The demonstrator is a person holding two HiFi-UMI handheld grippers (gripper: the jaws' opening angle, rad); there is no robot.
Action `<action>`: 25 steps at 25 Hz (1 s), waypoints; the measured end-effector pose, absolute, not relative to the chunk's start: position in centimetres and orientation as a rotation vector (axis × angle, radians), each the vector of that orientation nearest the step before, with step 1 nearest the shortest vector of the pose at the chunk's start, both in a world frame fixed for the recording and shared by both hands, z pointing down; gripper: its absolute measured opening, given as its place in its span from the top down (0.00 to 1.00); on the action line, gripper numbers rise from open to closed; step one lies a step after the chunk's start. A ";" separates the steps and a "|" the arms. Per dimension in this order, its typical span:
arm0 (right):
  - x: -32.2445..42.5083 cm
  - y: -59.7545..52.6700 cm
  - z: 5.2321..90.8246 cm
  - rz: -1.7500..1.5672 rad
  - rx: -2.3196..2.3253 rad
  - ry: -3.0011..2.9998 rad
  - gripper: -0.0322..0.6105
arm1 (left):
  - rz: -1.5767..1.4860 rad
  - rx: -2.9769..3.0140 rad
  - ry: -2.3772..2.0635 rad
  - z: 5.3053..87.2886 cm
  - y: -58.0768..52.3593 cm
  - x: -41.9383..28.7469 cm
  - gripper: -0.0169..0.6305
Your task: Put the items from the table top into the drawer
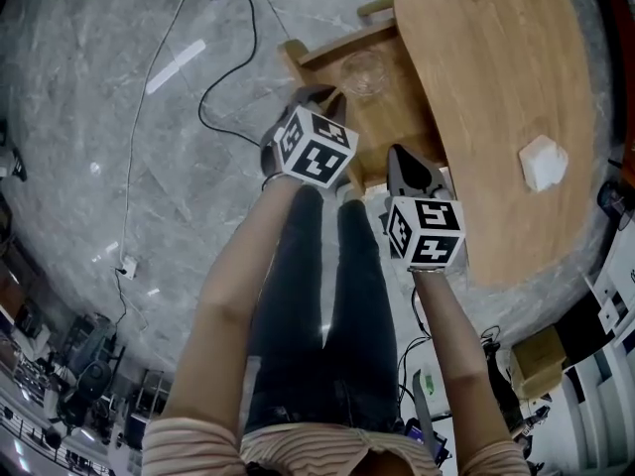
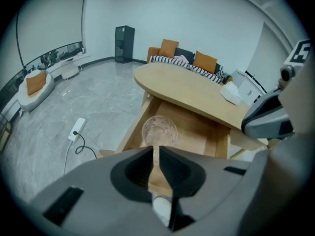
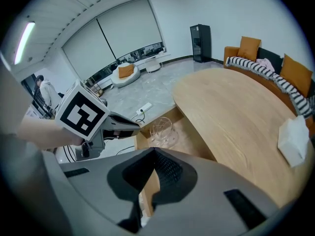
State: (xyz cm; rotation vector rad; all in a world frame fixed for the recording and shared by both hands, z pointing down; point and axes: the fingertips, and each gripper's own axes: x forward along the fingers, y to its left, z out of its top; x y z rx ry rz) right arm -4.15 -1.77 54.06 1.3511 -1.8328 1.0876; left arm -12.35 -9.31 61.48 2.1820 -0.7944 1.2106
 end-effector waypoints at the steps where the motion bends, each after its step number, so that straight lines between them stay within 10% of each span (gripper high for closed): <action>1: -4.3 -1.8 53.6 1.090 1.359 -1.838 0.94 | 1.206 2.194 -0.804 60.9 -9.4 -12.6 0.91; 25: -6.4 -4.6 38.8 1.045 1.624 -2.110 0.94 | 0.847 2.418 -0.768 41.6 -9.8 -13.0 0.95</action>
